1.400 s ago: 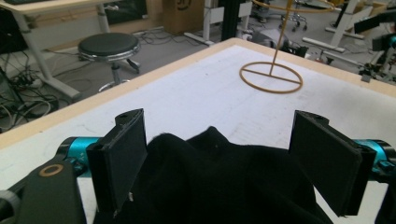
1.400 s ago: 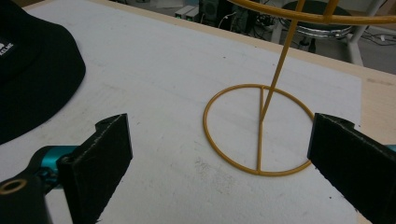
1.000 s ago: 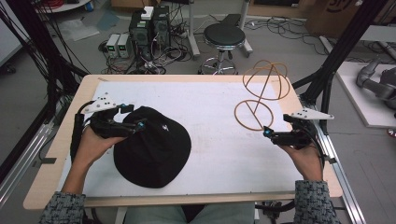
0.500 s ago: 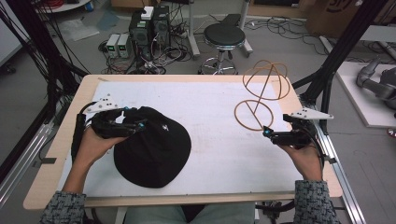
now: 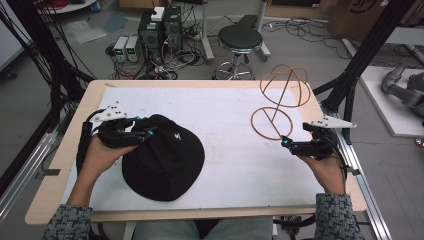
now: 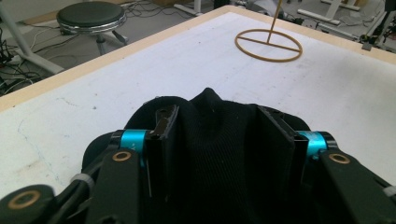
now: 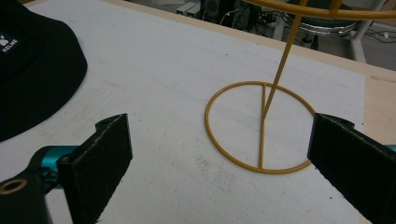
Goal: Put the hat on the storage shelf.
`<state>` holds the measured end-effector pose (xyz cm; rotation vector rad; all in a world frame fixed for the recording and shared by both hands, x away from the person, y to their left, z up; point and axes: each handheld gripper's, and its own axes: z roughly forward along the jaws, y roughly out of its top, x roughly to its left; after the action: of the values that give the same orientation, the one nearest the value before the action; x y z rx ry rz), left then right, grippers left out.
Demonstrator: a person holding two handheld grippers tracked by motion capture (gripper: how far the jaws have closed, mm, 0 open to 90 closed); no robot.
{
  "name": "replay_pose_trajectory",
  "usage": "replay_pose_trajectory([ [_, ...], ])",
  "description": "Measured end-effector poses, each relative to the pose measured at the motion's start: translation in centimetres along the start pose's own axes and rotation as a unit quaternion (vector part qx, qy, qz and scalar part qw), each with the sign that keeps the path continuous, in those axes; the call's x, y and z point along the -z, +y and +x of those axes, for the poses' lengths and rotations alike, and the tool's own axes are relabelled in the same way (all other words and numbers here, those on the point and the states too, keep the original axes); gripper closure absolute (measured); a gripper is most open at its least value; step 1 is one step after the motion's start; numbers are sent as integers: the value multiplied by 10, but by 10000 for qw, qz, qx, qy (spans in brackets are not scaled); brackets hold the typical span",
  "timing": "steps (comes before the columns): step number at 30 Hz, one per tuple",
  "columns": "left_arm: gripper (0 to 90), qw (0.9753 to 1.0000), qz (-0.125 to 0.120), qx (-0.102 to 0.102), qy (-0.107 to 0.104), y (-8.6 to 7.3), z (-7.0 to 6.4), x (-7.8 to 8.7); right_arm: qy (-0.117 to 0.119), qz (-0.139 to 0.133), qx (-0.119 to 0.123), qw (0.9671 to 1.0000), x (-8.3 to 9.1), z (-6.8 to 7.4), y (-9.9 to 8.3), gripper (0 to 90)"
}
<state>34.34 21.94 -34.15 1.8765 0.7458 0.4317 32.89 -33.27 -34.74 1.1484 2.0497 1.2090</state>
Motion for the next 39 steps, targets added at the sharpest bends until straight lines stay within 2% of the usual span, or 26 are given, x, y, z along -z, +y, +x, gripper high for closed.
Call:
replay_pose_trajectory([
  [14,706,10000,42,-74,-33,0,0,0,6,37,24,10000,-1,1,0,63],
  [20,777,9999,43,1,-120,0,2,-1,9,30,-36,10000,1,2,-2,62],
  [25,794,9999,53,5,-136,2,2,-2,81,-22,-17,10000,0,2,-2,62],
  [29,815,9999,79,-83,-130,7,0,0,78,-5,-17,10000,2,2,-3,63],
  [36,817,9998,-104,-77,-128,16,3,8,107,9,-52,9999,1,3,-3,62],
  [39,817,9995,-238,-47,-192,23,5,11,105,-35,-52,9999,3,4,-1,63],
])
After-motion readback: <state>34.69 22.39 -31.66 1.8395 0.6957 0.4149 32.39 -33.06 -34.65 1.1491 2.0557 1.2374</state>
